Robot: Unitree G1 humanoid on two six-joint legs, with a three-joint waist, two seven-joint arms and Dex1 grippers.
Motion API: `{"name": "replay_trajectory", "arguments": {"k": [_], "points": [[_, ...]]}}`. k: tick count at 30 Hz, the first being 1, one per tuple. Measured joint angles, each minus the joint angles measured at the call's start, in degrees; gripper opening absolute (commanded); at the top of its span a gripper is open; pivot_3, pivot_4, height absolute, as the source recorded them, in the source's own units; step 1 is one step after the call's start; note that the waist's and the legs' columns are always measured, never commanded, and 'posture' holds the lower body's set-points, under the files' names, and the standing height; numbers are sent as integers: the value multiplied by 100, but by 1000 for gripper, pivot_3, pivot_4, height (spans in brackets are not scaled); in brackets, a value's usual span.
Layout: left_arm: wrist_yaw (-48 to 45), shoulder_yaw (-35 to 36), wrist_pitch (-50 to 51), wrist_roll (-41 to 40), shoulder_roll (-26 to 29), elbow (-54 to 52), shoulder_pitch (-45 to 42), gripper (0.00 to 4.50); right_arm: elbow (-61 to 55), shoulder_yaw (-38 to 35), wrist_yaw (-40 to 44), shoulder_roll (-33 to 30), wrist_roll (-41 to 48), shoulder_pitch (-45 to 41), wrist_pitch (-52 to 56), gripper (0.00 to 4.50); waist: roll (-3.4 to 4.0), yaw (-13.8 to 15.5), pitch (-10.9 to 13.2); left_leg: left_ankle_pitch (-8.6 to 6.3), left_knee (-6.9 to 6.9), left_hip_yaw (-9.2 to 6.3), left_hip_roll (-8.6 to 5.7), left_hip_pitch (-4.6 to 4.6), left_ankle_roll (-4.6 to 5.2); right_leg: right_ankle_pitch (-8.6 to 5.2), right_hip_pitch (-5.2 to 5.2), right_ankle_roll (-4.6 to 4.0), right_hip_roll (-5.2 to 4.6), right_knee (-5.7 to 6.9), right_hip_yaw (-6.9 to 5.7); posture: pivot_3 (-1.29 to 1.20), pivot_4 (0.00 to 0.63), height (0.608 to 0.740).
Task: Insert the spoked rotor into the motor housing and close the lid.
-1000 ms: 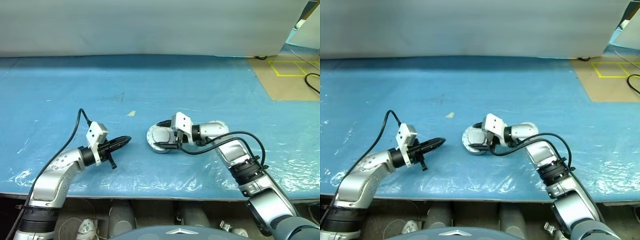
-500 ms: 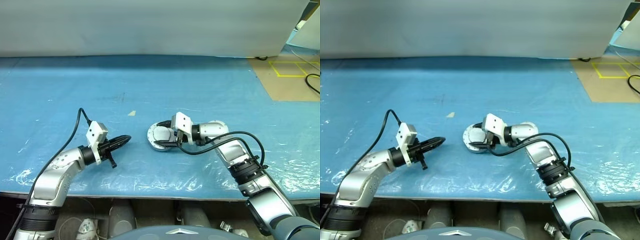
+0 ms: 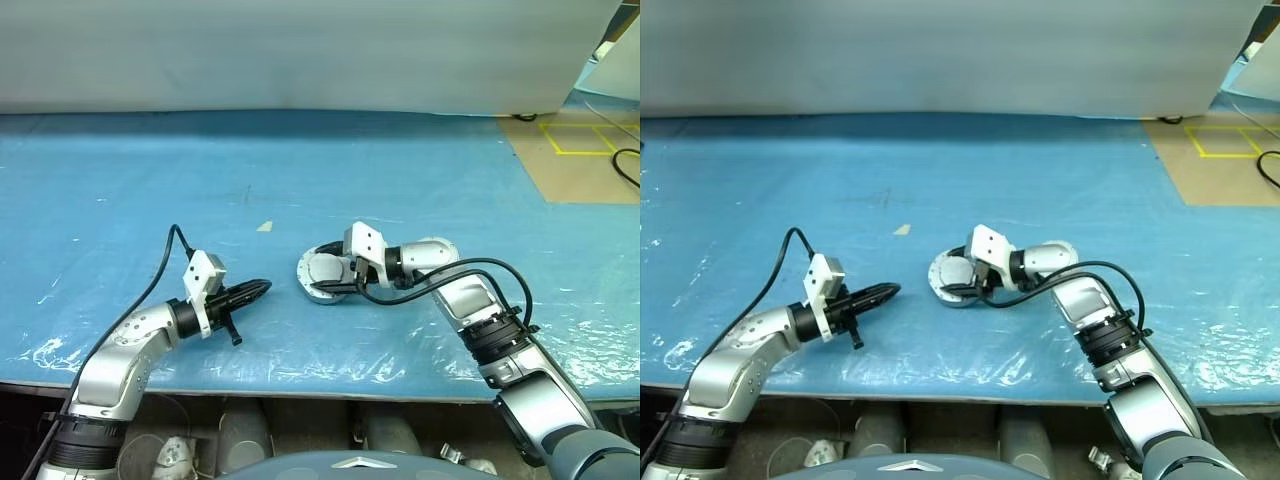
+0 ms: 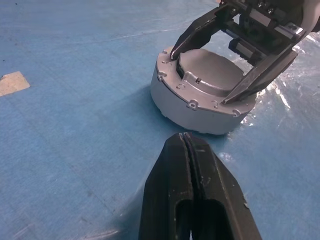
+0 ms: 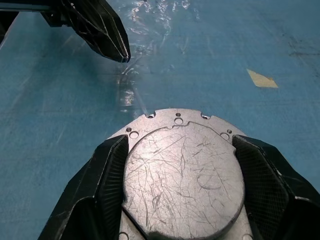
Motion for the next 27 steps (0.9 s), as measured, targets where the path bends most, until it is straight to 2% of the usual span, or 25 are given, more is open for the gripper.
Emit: {"name": "replay_trajectory", "arguments": {"k": [12,17,27], "points": [[306,-727,-85,479,-543,410,-1003,14,-136,21,-162,11,-47,100,63,2977,0,1,-3,-1,-2,2,-2,37,1,0,33,0,0,-1,7,0,150,740],[523,-844,-240,868,-584,713,-1064,14,-201,7,-210,4,-48,156,72,2977,0,2,-3,-1,-5,2,-2,33,1,0,33,0,-1,-8,6,0,150,740],[533,-1090,-297,1109,-588,668,-1082,14,-146,0,-245,43,-49,169,-35,2977,-1,0,-3,-2,-8,2,-3,42,2,0,40,0,-2,-10,6,0,150,740]]}}
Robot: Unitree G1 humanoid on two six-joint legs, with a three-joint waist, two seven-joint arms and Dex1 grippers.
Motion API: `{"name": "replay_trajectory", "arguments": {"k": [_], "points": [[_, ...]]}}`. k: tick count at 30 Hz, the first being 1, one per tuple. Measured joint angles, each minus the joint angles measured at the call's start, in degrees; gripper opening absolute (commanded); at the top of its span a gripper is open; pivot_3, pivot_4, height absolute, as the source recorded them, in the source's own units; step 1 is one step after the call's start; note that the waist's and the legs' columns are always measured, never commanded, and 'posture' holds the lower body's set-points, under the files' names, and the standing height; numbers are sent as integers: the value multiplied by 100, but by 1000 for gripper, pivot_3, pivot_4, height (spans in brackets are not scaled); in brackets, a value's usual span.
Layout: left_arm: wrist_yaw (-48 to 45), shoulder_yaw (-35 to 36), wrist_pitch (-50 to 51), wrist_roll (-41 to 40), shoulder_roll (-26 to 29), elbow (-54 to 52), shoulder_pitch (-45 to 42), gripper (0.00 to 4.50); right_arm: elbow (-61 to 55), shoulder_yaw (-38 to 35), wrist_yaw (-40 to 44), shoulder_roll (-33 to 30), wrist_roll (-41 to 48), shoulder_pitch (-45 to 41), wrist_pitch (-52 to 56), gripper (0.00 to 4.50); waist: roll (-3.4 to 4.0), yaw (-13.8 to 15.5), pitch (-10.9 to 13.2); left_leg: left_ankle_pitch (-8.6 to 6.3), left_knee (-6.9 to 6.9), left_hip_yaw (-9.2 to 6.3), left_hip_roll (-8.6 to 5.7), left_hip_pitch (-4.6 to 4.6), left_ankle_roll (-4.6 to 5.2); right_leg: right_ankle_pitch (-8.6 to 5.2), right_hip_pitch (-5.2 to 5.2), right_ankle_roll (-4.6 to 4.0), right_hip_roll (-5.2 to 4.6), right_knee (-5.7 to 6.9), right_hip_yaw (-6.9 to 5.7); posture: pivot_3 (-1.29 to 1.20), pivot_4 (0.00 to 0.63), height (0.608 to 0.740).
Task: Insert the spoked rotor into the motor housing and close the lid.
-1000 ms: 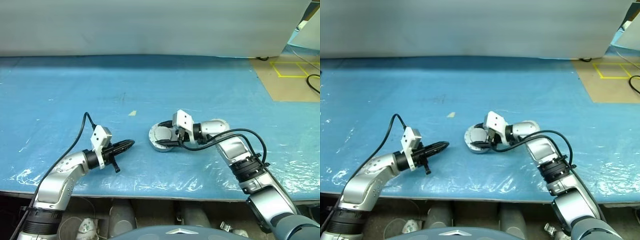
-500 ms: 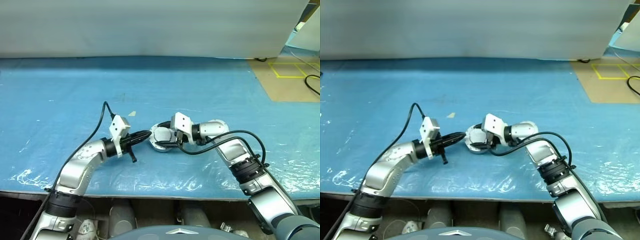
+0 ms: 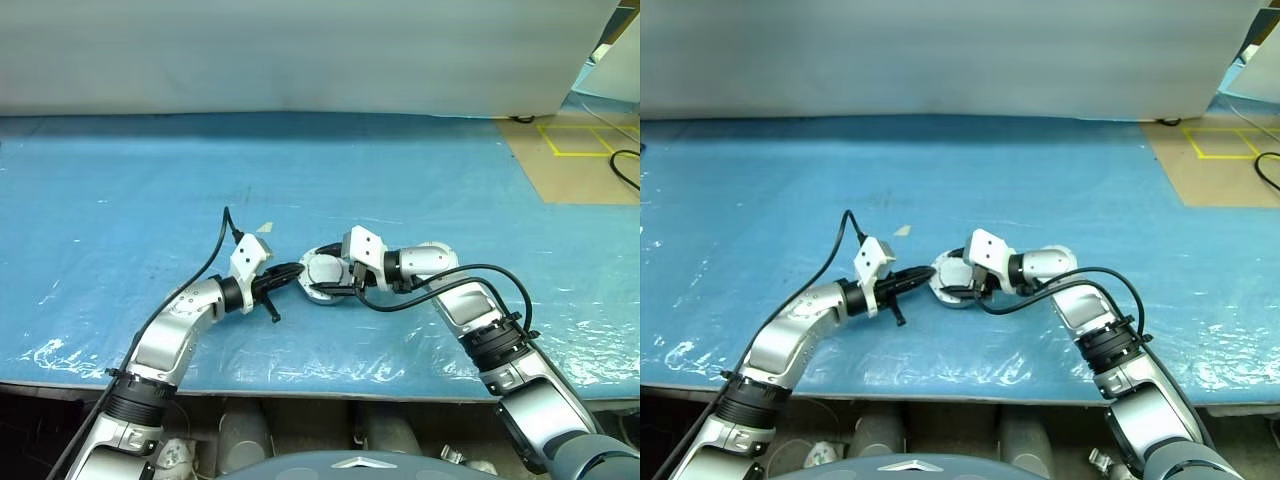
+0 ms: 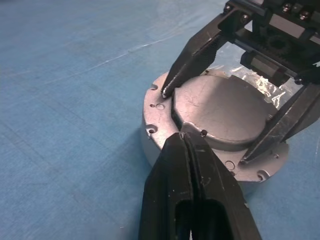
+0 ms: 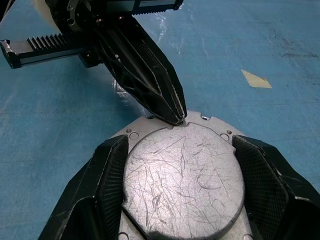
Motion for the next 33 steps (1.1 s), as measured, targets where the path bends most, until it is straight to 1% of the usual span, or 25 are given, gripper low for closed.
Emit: {"name": "replay_trajectory", "arguments": {"k": [6,8,10,11,23,29,33], "points": [[94,-51,75,77,-33,-61,19,14,37,-18,7,19,-1,1,12,2977,2,-2,-2,-8,-10,1,-1,20,13,-1,19,1,-1,-10,1,0,150,740],[106,-65,72,94,-37,-63,18,0,36,-33,23,21,15,2,59,3701,2,0,-5,-8,-13,1,-1,20,13,-1,21,1,-1,-18,2,0,150,740],[109,-82,66,104,-54,-65,18,0,36,-59,21,57,66,22,110,4271,4,9,-7,-8,-18,1,-2,18,13,-1,21,1,-2,-25,2,0,150,740],[109,-85,60,108,-72,-65,18,0,36,-58,28,76,97,27,137,4469,5,18,-8,-8,-21,1,-3,16,12,-1,21,1,-2,-28,1,0,150,740],[114,-114,-3,161,-256,-24,25,0,35,-106,110,46,150,39,133,4469,5,144,-7,-6,-41,3,-7,15,10,-3,20,3,-4,-43,1,0,150,740],[92,-181,-1,161,-278,-13,21,0,30,-490,38,336,637,43,266,4469,6,142,-7,-5,-50,8,-7,10,7,-5,10,4,-3,-45,2,0,150,740],[62,-199,-1,156,-274,-18,22,0,-75,-733,90,364,948,15,457,4469,6,142,-7,-1,-58,8,-7,10,0,-7,10,5,-3,-48,1,0,150,740]]}}
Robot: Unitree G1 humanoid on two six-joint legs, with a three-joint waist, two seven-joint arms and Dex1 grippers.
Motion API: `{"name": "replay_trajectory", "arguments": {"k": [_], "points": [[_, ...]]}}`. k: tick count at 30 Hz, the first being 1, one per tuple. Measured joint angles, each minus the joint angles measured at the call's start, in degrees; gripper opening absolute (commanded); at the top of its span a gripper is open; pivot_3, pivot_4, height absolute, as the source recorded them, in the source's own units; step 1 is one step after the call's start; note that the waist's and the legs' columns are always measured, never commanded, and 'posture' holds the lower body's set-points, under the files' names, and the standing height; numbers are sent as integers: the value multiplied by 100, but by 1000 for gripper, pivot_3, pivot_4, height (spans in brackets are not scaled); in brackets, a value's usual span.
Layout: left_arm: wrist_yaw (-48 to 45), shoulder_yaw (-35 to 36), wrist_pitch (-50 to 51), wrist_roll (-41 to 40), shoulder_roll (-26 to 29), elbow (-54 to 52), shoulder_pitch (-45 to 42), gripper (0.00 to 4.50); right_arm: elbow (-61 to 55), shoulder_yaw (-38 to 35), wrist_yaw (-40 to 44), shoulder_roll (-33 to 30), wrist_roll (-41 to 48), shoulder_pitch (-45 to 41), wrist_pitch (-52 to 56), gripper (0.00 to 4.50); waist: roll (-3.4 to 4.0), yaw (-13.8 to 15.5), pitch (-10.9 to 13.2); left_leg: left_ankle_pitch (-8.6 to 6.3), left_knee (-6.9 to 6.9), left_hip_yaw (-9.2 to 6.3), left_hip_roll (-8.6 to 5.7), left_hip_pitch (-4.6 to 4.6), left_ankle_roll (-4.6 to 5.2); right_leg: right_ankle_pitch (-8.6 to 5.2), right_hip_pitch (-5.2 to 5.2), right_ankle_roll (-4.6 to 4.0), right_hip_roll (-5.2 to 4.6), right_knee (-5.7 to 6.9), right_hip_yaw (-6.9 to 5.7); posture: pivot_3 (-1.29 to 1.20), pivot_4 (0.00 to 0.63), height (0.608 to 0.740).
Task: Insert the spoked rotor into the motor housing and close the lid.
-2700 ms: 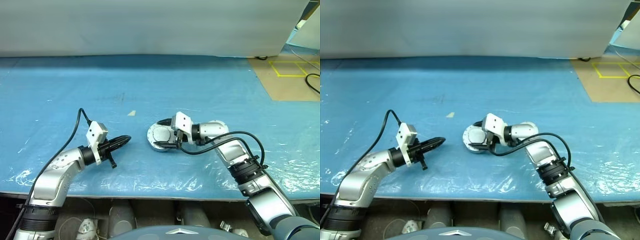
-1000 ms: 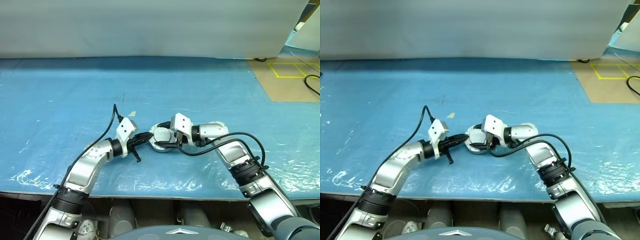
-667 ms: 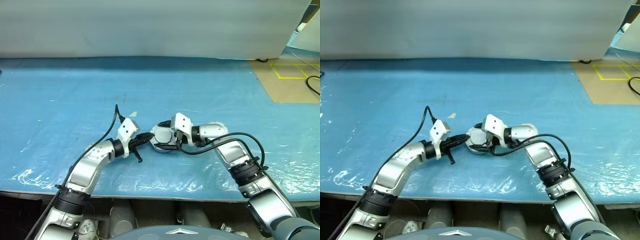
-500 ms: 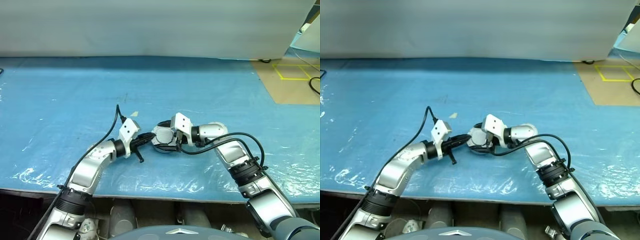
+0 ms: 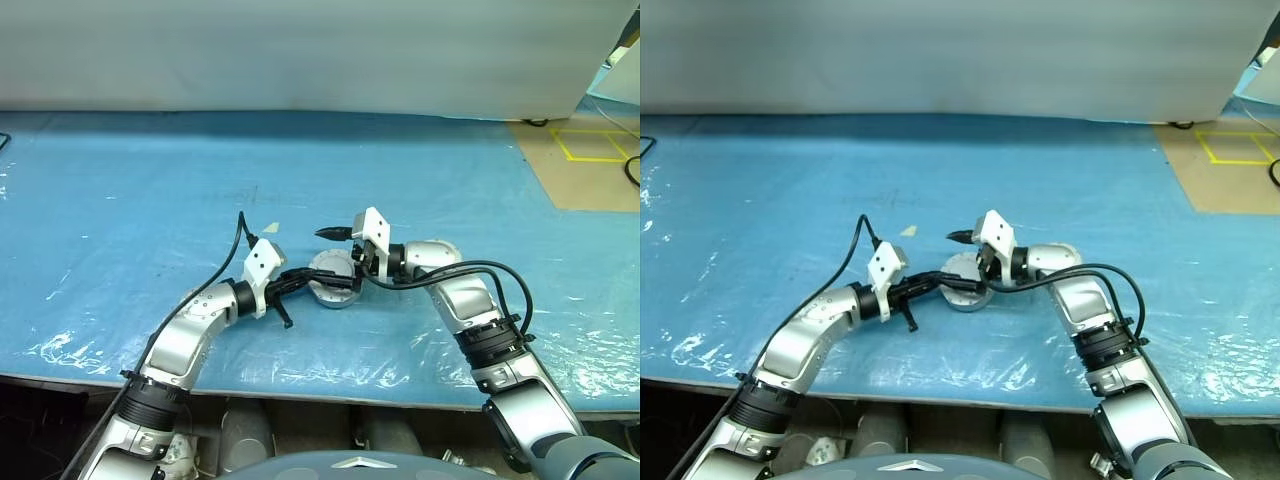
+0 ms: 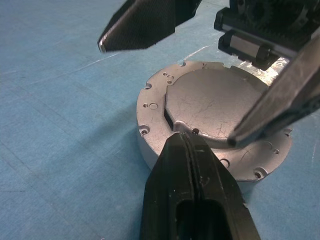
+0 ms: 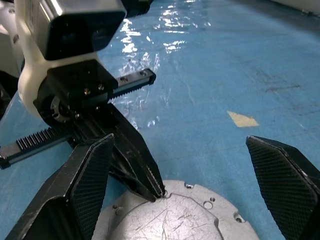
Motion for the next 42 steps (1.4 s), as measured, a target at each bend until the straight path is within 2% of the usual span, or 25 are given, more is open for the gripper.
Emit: {"name": "replay_trajectory", "arguments": {"k": [4,8,20,31,42], "points": [[-2,0,0,-3,0,-3,5,0,91,-79,-154,-82,-50,-140,146,4469,0,0,0,1,0,1,-2,-1,-1,-1,0,1,-1,-1,0,0,150,740],[-14,-2,-3,-13,10,-25,25,0,403,-114,-351,-428,-306,-229,410,4469,0,3,0,1,-4,1,-3,-2,-3,-3,-1,3,0,-4,1,0,150,740],[-84,-17,-48,-23,9,-66,73,0,-431,-353,-118,-893,584,266,2610,4469,1,2,0,1,-12,4,-3,5,-3,-9,0,5,0,-6,3,0,150,740],[-79,-13,-76,-27,3,-57,116,0,-765,-734,-955,-509,1444,224,4939,4469,3,11,-1,3,-14,6,-4,5,-7,-11,0,6,-1,-7,4,0,150,740],[-72,1,-121,-27,-8,-41,141,0,-683,-1982,-1488,43,2313,189,7012,4469,4,1,-1,4,-26,6,-2,7,-10,-18,-2,4,2,-7,4,0,150,740]]}}
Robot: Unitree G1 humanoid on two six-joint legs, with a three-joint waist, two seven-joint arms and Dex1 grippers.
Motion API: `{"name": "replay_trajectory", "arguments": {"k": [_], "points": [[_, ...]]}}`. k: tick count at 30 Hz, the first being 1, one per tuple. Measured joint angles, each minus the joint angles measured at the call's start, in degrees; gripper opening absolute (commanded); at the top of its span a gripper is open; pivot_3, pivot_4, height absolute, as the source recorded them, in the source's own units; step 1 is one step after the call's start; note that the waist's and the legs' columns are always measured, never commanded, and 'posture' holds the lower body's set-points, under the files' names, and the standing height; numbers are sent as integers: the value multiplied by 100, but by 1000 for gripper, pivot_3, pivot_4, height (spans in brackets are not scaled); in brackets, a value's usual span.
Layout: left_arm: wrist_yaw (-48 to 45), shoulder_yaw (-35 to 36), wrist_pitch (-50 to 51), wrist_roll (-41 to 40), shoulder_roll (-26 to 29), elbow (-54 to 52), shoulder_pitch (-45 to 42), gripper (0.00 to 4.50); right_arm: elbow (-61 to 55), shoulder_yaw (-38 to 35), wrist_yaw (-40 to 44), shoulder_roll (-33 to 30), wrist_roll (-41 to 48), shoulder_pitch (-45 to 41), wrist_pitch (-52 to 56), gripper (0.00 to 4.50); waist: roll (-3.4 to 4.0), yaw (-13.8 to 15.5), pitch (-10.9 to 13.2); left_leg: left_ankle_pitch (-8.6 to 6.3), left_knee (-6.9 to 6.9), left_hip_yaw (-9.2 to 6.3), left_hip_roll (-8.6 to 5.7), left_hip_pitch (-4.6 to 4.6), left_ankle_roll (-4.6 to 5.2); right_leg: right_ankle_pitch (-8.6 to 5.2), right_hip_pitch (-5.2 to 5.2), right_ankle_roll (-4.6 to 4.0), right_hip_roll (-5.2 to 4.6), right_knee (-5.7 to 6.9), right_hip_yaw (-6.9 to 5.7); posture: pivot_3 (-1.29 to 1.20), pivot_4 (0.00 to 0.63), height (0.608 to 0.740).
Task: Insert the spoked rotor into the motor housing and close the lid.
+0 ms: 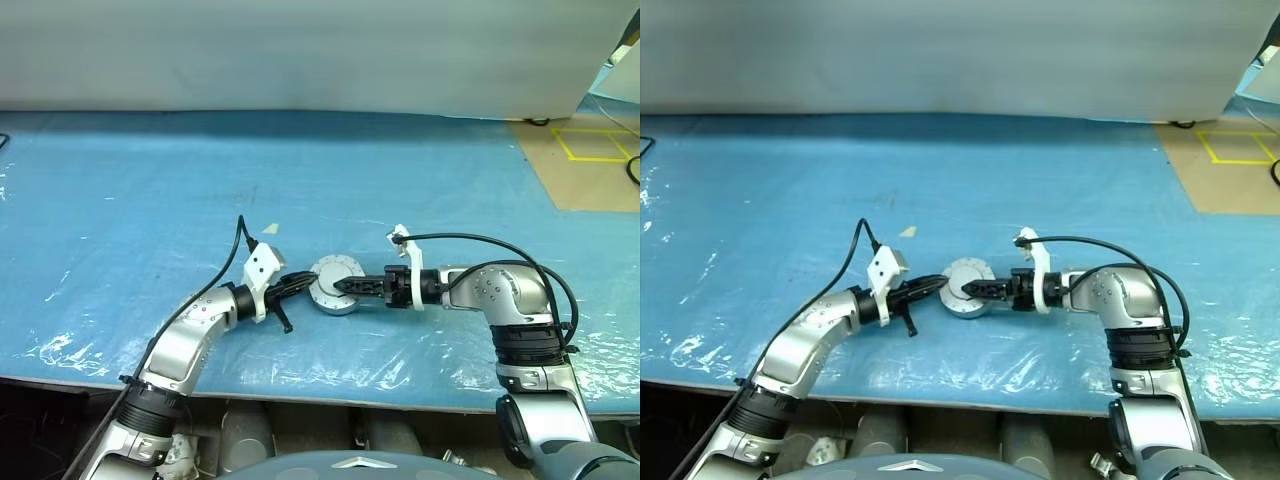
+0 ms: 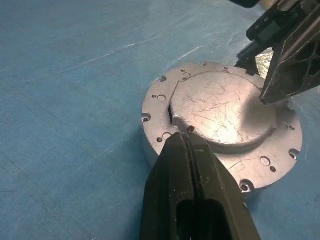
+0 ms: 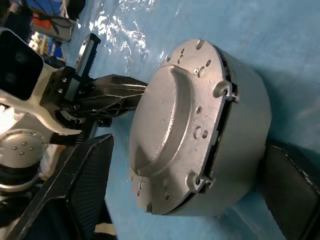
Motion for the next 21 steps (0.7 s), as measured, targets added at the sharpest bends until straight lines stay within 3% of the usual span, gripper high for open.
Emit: {"name": "replay_trajectory", "arguments": {"k": [1,4,9,21], "points": [[2,7,-7,0,1,7,-1,0,25,-127,-47,71,38,-1,169,4469,0,0,0,0,-1,0,0,0,0,0,-1,-1,0,0,0,0,150,740],[23,21,-29,5,5,26,-8,0,142,-532,-219,335,70,-29,631,3862,2,-9,1,0,-2,0,0,1,-1,0,-2,-1,0,1,0,0,150,740],[80,52,-63,8,10,25,2,0,225,-685,-353,418,198,-31,790,2420,9,-6,3,0,-2,0,0,2,-2,-1,-4,-1,-1,2,0,0,150,740],[127,61,-97,9,8,8,53,0,224,-696,-475,436,279,-30,783,2393,10,-7,2,0,-2,2,0,4,-2,0,-4,-1,-1,3,0,0,150,740]]}}
